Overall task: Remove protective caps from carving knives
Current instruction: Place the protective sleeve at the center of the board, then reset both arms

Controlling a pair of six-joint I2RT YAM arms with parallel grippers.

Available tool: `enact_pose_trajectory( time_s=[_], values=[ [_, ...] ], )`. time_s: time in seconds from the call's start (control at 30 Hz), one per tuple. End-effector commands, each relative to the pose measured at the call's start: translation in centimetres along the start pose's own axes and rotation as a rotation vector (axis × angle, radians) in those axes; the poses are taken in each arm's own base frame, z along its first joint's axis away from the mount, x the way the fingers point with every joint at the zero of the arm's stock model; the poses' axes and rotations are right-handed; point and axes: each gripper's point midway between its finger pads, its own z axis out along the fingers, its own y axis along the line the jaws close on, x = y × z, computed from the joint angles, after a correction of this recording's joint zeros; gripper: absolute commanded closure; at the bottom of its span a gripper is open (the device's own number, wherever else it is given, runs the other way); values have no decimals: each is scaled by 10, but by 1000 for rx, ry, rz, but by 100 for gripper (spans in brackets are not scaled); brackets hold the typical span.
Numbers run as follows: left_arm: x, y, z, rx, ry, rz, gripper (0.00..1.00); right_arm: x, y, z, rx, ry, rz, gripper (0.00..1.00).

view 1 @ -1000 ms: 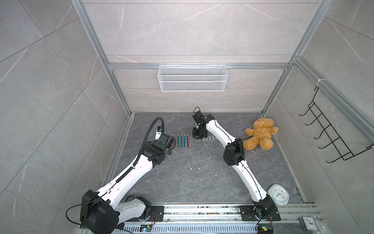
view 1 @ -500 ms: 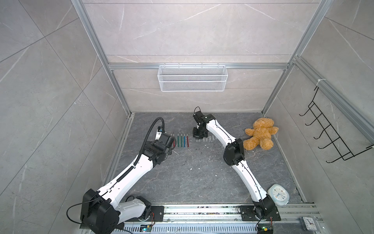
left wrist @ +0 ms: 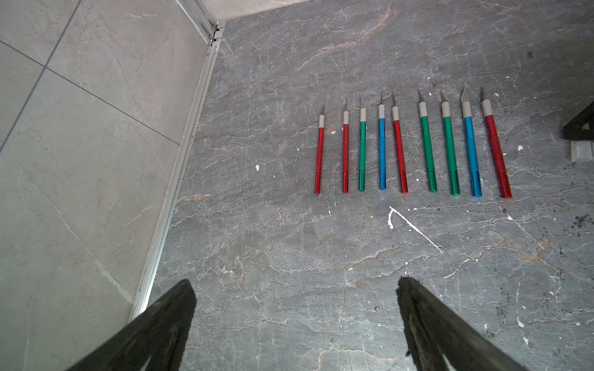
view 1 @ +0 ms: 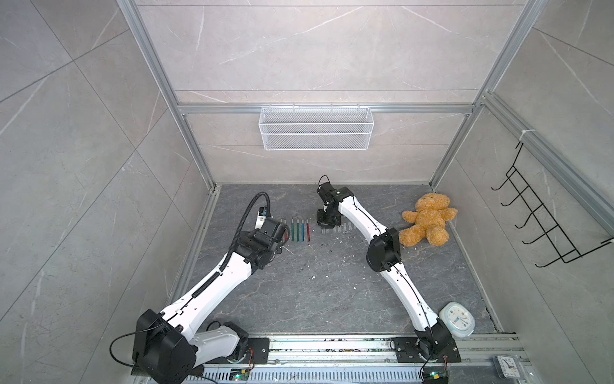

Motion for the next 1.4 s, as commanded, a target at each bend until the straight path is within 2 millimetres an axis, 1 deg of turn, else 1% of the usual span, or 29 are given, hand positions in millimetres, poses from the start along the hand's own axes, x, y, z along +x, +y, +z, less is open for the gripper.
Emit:
enact_pose_trajectory(
  time_s=[0.0, 0.3, 0.47, 0.7, 0.77, 0.83, 0.9, 1.03, 1.13, 1.17, 1.2, 1.23, 1.37],
  values=[
    [-13, 4, -6, -6, -23, -1, 0, 5, -6, 10, 17, 28, 16, 80],
    [-12, 4, -6, -9, -21, 2, 0, -1, -2, 3, 3, 4, 20, 76],
    [-12, 5, -6, -10, -22, 1, 0, -6, 2, -6, -23, -13, 18, 74],
    [-13, 5, -6, -9, -24, -1, 0, -14, 10, -28, -53, -54, 11, 72],
    [-13, 5, -6, -9, -23, -1, 0, -17, 14, -38, -66, -72, 6, 68],
    [-13, 5, -6, -9, -23, 0, 0, -22, 16, -52, -74, -98, -2, 65],
    [-12, 5, -6, -9, -23, 1, 0, -25, 19, -67, -85, -125, -12, 61],
    [-13, 5, -7, -8, -25, -3, 0, -34, 27, -107, -117, -196, -37, 46],
    [-13, 5, -7, -9, -24, -2, 0, -38, 33, -144, -144, -260, -60, 33],
    [-12, 5, -6, -9, -22, -2, 0, -39, 35, -155, -151, -278, -66, 31],
    [-12, 5, -6, -9, -22, -1, 0, -40, 36, -165, -157, -297, -71, 28],
    [-13, 5, -6, -9, -23, -3, 0, -40, 39, -188, -175, -332, -81, 26],
    [-12, 4, -5, -6, -22, -8, 0, -39, 43, -239, -204, -417, -107, 20]
  ],
)
